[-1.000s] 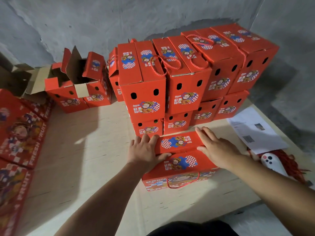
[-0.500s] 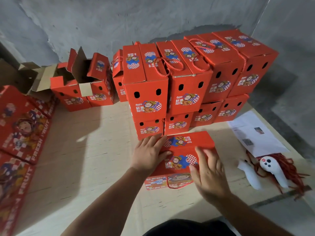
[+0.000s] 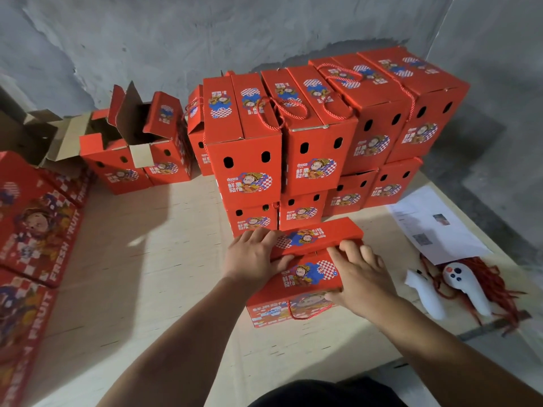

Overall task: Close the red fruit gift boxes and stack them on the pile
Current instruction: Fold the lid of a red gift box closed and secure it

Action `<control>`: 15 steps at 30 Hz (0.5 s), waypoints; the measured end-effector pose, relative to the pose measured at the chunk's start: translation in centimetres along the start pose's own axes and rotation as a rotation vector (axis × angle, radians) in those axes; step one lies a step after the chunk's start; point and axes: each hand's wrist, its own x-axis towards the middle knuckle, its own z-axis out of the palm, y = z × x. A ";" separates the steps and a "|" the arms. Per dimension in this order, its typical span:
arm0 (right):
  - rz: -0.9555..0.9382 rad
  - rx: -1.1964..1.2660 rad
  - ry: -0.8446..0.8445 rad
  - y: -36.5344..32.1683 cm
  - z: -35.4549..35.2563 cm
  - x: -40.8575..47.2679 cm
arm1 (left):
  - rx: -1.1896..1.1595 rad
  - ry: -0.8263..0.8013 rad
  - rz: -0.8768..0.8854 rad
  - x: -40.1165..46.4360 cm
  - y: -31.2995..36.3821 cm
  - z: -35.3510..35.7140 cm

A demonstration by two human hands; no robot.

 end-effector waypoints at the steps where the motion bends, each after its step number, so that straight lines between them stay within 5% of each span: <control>1: 0.003 -0.001 0.005 0.0 -0.1 0.3 | 0.009 0.010 -0.004 -0.1 0.1 0.2; 8: 0.017 0.183 -0.006 0.6 -0.1 0.5 | 0.015 0.022 -0.017 -0.2 -0.1 0.6; 15: 0.006 0.417 -0.359 2.2 -7.0 3.4 | 0.015 -0.420 -0.100 2.2 -0.2 -1.2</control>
